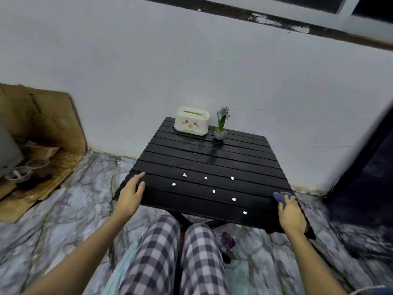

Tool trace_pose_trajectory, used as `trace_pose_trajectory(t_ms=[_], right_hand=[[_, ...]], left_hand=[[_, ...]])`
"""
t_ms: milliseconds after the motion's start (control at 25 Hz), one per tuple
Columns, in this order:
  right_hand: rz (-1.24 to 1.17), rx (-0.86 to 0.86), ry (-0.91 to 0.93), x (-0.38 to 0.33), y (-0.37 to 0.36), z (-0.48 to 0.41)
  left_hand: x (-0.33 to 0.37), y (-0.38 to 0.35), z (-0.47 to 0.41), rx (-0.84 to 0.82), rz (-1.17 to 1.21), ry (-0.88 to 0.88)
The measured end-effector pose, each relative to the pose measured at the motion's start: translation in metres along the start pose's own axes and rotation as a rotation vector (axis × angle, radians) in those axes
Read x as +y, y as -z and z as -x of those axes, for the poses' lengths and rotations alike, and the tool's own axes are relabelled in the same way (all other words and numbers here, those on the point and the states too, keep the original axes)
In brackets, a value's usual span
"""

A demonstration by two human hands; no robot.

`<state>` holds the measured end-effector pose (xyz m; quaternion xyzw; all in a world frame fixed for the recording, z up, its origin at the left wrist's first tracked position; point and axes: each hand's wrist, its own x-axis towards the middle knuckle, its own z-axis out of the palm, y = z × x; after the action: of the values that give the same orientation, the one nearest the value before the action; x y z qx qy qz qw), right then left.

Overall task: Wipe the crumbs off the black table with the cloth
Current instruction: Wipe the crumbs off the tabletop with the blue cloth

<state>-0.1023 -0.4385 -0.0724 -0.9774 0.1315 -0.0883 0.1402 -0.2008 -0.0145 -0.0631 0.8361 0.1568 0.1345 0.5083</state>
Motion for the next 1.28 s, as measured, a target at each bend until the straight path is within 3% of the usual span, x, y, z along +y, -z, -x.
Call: trace_pose_trajectory(t_ms=[320, 640, 800, 960, 1080, 1200, 1280], right_hand=[[-0.223, 0.087, 0.058, -0.067, -0.015, 0.061], [-0.312, -0.096, 0.089, -0.17, -0.031, 0.101], [-0.657, -0.274, 0.113, -0.179, -0.028, 0.098], [-0.949, -0.197, -0.041, -0.152, -0.007, 0.057], [-0.725, -0.058, 0.04, -0.122, 0.005, 0.011], [-0.364, -0.069, 0.071, -0.116, -0.016, -0.014], [-0.258, -0.083, 0.129, -0.13, -0.038, -0.01]], left_hand=[[-0.004, -0.007, -0.004, -0.108, -0.064, -0.01], [-0.006, -0.019, -0.032, -0.108, -0.058, 0.012], [-0.007, -0.019, -0.043, -0.027, -0.025, 0.006], [-0.017, -0.02, -0.043, -0.034, -0.037, -0.082], [-0.024, -0.021, -0.045, -0.085, -0.02, -0.135], [-0.025, -0.021, -0.05, -0.087, -0.008, -0.118], [-0.025, -0.023, -0.05, -0.103, -0.058, -0.12]])
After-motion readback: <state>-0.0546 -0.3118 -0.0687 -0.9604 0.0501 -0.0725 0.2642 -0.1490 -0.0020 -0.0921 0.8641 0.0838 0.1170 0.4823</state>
